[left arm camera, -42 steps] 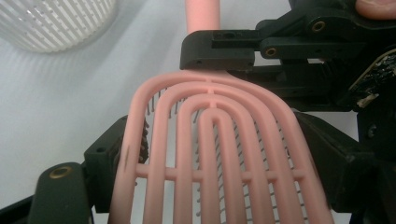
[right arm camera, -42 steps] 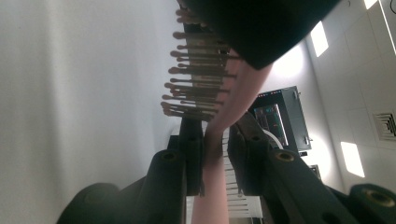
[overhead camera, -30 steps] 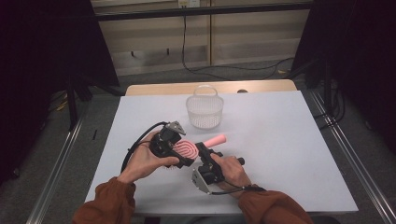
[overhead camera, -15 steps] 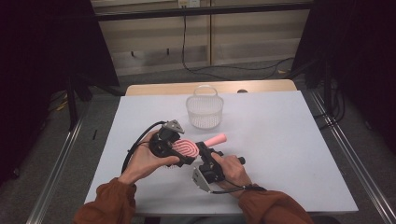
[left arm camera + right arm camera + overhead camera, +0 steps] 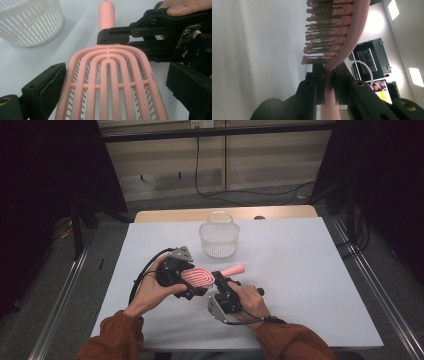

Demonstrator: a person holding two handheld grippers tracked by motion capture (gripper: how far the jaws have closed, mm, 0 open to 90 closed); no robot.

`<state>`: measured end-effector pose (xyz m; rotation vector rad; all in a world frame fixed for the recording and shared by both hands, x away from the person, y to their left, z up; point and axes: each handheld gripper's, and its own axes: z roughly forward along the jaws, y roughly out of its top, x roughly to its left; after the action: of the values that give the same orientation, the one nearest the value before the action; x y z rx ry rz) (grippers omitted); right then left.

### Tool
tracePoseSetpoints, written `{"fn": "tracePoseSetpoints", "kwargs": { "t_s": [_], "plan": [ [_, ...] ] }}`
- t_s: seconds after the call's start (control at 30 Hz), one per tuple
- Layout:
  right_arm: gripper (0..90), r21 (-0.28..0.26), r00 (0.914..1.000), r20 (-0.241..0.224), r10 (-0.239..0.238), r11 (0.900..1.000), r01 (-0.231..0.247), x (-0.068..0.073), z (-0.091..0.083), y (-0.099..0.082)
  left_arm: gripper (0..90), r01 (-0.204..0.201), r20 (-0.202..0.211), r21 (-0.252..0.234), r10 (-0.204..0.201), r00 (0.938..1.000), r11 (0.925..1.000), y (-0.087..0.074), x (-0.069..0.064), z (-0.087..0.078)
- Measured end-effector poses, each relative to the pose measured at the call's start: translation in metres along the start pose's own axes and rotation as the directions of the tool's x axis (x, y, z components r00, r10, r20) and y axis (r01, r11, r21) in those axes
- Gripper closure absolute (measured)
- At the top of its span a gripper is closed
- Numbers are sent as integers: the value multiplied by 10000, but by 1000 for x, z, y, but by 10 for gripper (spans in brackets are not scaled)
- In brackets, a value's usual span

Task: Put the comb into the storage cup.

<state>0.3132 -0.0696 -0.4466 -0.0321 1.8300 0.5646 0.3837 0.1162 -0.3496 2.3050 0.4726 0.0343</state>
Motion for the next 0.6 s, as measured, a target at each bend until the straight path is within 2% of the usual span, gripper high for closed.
{"fn": "tracePoseSetpoints", "kwargs": {
  "t_s": [0.1,0.13,0.23,0.37,0.5,0.6],
  "plan": [
    [818,59,10000,-24,94,9999,-94,-4,0,-2,38,-25,-215,-546,14,9998,9985,0,1,-7],
    [818,167,9994,-36,336,9993,-335,-4,-1,-3,38,-14,-269,-657,-4,9996,9978,-1,2,-9],
    [818,272,9988,-4,496,9984,-496,-8,-2,-6,38,99,-295,-1139,-134,9995,9934,-3,3,-15],
    [818,352,9972,-34,745,9966,-744,-13,-2,-10,38,64,-460,-1305,-125,9989,9914,-4,2,-19],
    [818,466,9952,-29,979,9941,-977,-18,-2,-15,38,-205,-689,-1704,89,9976,9852,-4,-1,-24],
    [818,563,9929,-61,1188,9914,-1183,-21,-3,-18,37,-566,-826,-1895,415,9957,9802,-5,-1,-27]
  ]
}}
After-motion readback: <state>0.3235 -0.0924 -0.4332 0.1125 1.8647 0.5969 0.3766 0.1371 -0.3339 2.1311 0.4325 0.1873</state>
